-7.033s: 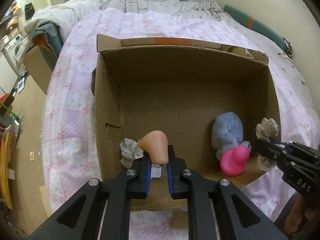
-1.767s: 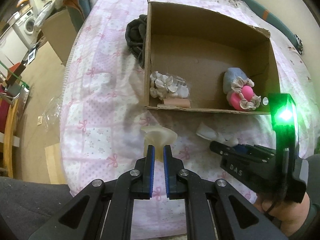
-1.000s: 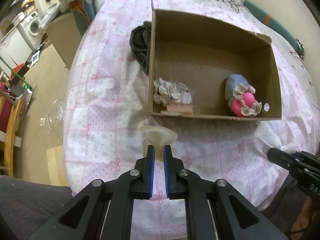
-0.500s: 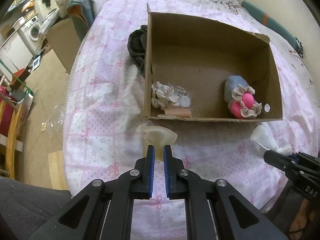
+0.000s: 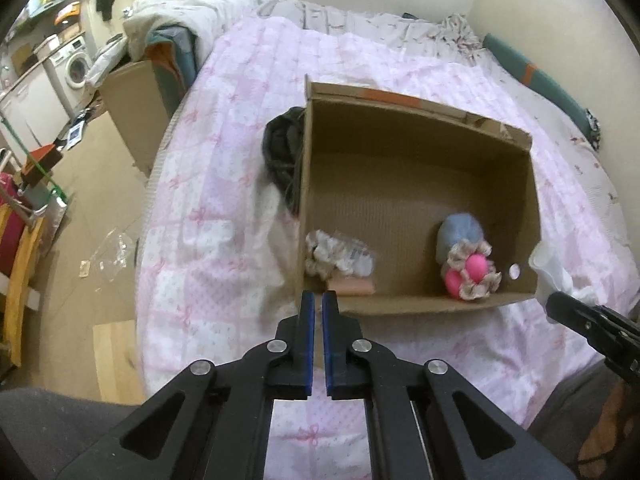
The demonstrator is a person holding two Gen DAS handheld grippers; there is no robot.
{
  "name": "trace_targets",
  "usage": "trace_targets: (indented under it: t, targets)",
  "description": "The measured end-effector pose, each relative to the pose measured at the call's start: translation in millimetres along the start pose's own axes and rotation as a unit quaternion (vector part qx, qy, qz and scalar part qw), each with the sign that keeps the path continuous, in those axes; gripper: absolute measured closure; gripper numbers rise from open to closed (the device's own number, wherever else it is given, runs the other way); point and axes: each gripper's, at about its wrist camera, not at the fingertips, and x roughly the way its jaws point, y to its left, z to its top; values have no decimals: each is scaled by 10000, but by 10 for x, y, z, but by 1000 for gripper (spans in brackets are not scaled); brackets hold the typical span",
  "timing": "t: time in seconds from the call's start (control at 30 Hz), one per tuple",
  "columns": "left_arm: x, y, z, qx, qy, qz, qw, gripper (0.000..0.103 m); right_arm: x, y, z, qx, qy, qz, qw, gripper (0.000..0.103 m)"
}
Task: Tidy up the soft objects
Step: 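Carry the card and white sock over the box with both tools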
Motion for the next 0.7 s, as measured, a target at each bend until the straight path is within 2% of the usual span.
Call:
trace_targets:
  t: [0.1,0.4,0.47,0.53,0.57,0.6,0.63,0.67,0.7]
  targets:
    - [-3,-23,67,-13,16,-154,9999,101,-30,-1,114,-43,-101,-11,9999,78]
    - [-112,-112,367,74,-357,-367,9987,101,5,-155,398,134,-213,-32,9997,78]
    - [-35,-116,379,105,-164,-431,9989,100,23,-171,451,104,-268,-58,9996,78]
    - [117,-108,299,118,261,-517,9983,100,49,-191,459,99,-299,-79,9995,78]
    - [226,-88,211,89,543,-573,9968,93,71,-207,440,122,-290,-71,9995,78]
    - [326,-76,120,57,811,-619,9948,74,105,-226,407,145,-263,-82,9995,78]
    - [481,-62,-8,-18,1212,-657,9904,61,149,-252,366,180,-216,-113,9995,78]
    - [580,-54,-101,-88,1460,-666,9870,35,193,-277,326,218,-158,-134,9995,78]
    - [683,-59,-195,-143,1695,-685,9830,32,248,-303,293,251,-74,-179,9995,78]
